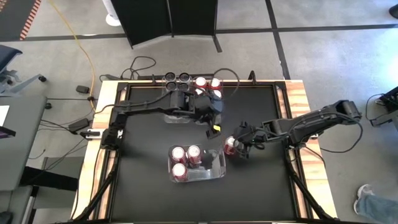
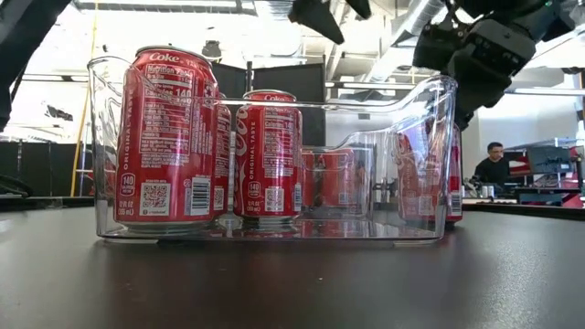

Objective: Sort soda cans
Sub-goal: Put the red-white soda can into the bottom transparent bin

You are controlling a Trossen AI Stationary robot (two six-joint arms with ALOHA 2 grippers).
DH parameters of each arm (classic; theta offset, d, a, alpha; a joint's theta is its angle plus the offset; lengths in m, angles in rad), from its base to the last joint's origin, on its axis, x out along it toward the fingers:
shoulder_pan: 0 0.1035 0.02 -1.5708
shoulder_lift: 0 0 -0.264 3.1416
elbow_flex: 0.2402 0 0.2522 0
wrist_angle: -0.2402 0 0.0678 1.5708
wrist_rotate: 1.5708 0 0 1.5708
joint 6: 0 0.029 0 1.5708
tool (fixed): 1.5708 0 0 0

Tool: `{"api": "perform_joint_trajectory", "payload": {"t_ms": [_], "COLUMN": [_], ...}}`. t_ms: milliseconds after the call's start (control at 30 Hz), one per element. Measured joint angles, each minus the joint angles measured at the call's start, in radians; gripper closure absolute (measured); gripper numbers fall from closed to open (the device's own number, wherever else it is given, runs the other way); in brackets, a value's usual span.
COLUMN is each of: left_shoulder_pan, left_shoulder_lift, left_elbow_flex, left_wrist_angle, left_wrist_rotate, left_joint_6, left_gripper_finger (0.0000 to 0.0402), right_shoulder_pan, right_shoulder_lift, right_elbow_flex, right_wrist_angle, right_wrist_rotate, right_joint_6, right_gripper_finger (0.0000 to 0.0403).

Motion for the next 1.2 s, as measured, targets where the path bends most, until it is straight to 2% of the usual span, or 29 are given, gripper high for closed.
{"api": "perform_joint_trajectory", "payload": {"t_ms": [167, 400, 567, 800, 933, 1200], "left_shoulder_pan": [0.004, -0.009, 0.001, -0.028, -0.024, -0.037], "left_shoulder_lift": [-0.045, -0.139, -0.199, -0.223, -0.223, -0.233], "left_elbow_flex": [-0.001, -0.002, -0.002, -0.002, -0.002, -0.002], "left_wrist_angle": [-0.012, -0.032, -0.123, -0.247, -0.334, -0.441], "left_wrist_rotate": [-0.022, -0.225, -0.267, -0.302, -0.327, -0.327], "left_joint_6": [-0.044, -0.031, -0.069, -0.095, -0.133, -0.180], "left_gripper_finger": [0.0028, 0.0038, 0.0049, 0.0066, 0.0077, 0.0099], "right_shoulder_pan": [-0.018, -0.039, -0.030, 0.026, 0.040, 0.141], "right_shoulder_lift": [0.026, 0.026, 0.027, 0.027, 0.033, 0.141], "right_elbow_flex": [0.000, 0.007, 0.088, 0.362, 0.471, 0.493], "right_wrist_angle": [-0.004, 0.002, -0.078, -0.276, -0.200, -0.031], "right_wrist_rotate": [-0.001, 0.000, 0.013, 0.242, 0.260, 0.228], "right_joint_6": [0.057, 0.112, 0.130, 0.067, 0.047, 0.017], "right_gripper_finger": [0.0051, 0.0127, 0.0130, 0.0130, 0.0130, 0.0130]}}
